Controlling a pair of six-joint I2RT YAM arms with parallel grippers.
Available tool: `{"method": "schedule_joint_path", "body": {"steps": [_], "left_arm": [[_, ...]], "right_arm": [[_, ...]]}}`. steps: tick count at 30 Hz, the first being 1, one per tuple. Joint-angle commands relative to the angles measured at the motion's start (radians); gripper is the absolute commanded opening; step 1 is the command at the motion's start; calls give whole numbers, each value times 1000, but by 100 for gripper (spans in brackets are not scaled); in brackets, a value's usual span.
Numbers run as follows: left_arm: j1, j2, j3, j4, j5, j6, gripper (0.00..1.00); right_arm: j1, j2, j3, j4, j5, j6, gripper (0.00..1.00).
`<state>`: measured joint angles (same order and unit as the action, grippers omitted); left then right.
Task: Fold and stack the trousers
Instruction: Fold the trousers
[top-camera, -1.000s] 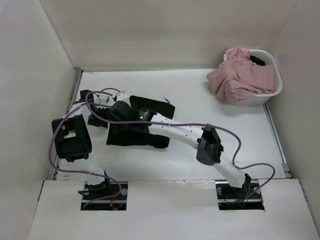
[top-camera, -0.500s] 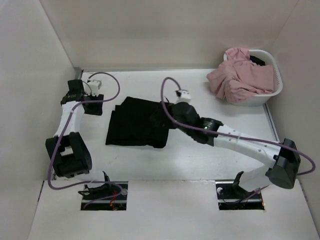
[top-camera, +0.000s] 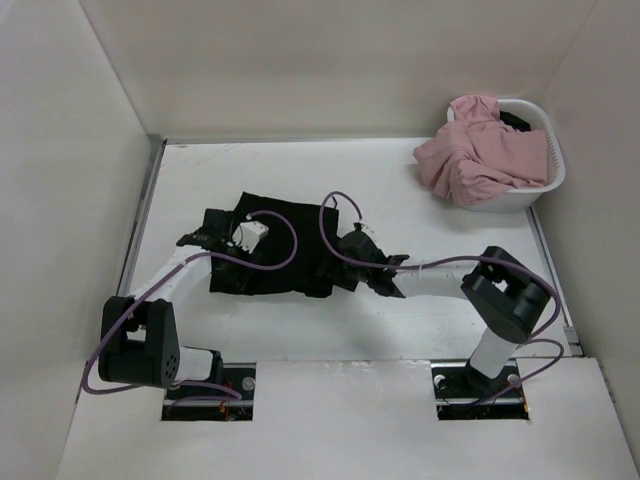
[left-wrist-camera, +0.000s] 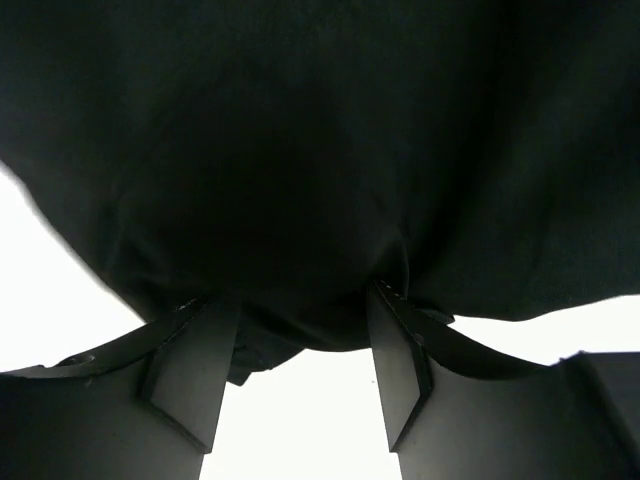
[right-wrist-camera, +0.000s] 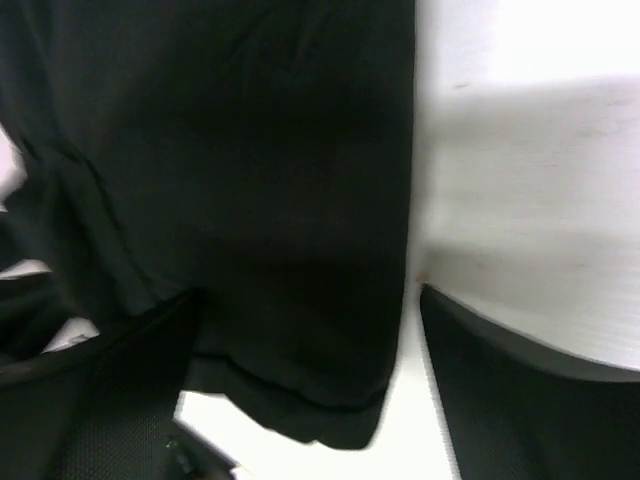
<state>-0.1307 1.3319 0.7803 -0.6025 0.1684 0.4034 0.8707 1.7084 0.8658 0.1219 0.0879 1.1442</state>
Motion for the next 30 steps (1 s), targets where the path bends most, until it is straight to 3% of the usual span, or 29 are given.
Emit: {"method": "schedule_joint_path", "body": {"steps": [1, 4, 5, 7, 14, 18, 22, 25, 26, 28, 29, 30], "left_arm": [[-11, -5, -49, 89, -115, 45, 52], [-31, -14, -50, 96, -109, 37, 52], [-39, -16, -47, 98, -106, 35, 52], [-60, -20, -36, 98, -90, 28, 52], [-129, -98, 89, 1, 25, -46, 54], [-120, -146, 184, -77, 100, -72, 57], [-93, -154, 214, -97, 99, -64, 57], [-67, -148, 198, -88, 92, -66, 57], [-60, -143, 194, -86, 91, -69, 57], [-47, -140, 188, -86, 88, -74, 56], [-39, -145, 188, -88, 88, -75, 56], [-28, -152, 188, -88, 88, -78, 56]], "right_arm": [[24, 25, -30, 157, -72, 88, 71], [23, -2, -100, 211, -73, 114, 20], [11, -21, -131, 220, -68, 120, 9], [-37, -59, -177, 226, -76, 111, 0], [-225, -200, -252, 161, -249, -96, 0], [-391, -234, -223, -29, -434, -279, 1], [-497, -265, -189, -253, -465, -432, 4], [-532, -309, -208, -307, -438, -480, 10], [-543, -328, -218, -311, -433, -486, 20], [-571, -378, -234, -318, -424, -497, 54], [-585, -418, -237, -324, -421, -504, 100], [-594, -468, -235, -338, -415, -512, 100]]}}
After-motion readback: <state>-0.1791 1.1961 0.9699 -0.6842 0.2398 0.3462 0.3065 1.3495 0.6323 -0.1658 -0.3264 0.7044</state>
